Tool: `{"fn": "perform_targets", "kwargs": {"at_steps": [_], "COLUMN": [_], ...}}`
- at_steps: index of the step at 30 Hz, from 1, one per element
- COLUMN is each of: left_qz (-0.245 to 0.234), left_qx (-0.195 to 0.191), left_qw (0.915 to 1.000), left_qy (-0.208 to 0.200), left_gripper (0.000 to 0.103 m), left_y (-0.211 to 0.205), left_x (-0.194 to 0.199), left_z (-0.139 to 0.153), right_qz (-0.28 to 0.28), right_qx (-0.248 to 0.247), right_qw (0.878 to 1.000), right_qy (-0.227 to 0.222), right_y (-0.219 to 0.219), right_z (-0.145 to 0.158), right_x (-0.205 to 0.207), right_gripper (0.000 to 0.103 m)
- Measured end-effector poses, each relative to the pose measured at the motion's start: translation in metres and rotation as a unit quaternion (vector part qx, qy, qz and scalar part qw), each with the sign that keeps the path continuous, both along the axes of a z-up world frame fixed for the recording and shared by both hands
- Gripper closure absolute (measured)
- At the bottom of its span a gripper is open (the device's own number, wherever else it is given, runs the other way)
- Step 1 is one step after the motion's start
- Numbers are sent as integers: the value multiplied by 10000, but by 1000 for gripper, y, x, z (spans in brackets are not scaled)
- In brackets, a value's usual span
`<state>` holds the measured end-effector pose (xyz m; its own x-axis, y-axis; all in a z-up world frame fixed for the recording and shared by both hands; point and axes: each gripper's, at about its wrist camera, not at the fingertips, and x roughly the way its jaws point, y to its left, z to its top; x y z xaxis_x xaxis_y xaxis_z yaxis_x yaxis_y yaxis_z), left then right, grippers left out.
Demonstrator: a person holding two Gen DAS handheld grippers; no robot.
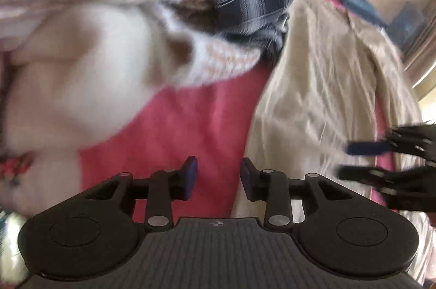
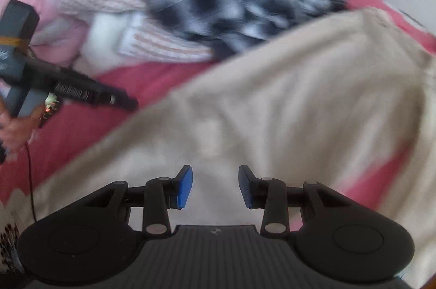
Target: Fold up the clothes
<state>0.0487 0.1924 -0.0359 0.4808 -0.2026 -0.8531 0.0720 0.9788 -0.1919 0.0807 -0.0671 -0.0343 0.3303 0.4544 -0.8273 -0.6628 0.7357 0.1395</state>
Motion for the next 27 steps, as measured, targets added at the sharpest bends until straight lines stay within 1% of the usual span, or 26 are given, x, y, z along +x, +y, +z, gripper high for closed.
{"fn": "perform_targets", "kwargs": {"at_steps": [1,3,4,5,8,11,13,15,18,20,23,25,27], "left_qz": [29,95,147,216,472,792,965,1062,1006,988,1061,1003,813], "left_qx": [122,342,442,519,833,1189,1290,1367,1564,1481,949,637,528], "left_qw": [9999,9993,9987,9980,9934,9858,9815,9790,9742,9739,9788,9827,9867], "left_qy": [-3,-107,-188,-299,-630,-881,-1031,-1079,-1282,-1406,-1474,-1418,-1308], "left_gripper": [69,69,69,68,65,65,65,65,65,65,63,62,62], "left_y": [2,8,14,21,46,65,75,79,80,86,86,78,58], "left_x": [-7,-21,-29,-40,-75,-110,-133,-149,-162,-165,-162,-155,-141], "left_z": [7,24,34,46,75,98,112,125,147,164,174,169,153], "right_qz": [119,351,463,553,474,300,175,3,-284,-481,-586,-547,-507], "right_qx": [-76,-320,-370,-464,-680,-1082,-1236,-1097,-800,-594,-301,-166,-31], "right_qw": [9999,9989,9980,9971,9965,9936,9922,9939,9960,9965,9973,9977,9980], "right_qy": [19,-54,-214,-257,-142,115,31,-134,-286,-336,-322,-354,-387], "right_y": [10,15,11,4,-26,-42,-46,-49,-49,-47,-41,-31,-21], "right_z": [-10,-27,-29,-29,-22,-19,-11,3,23,35,45,45,45], "right_x": [0,-9,-19,-29,-58,-80,-95,-110,-131,-143,-152,-150,-147], "right_gripper": [63,63,62,61,61,60,60,60,60,60,60,60,60]}}
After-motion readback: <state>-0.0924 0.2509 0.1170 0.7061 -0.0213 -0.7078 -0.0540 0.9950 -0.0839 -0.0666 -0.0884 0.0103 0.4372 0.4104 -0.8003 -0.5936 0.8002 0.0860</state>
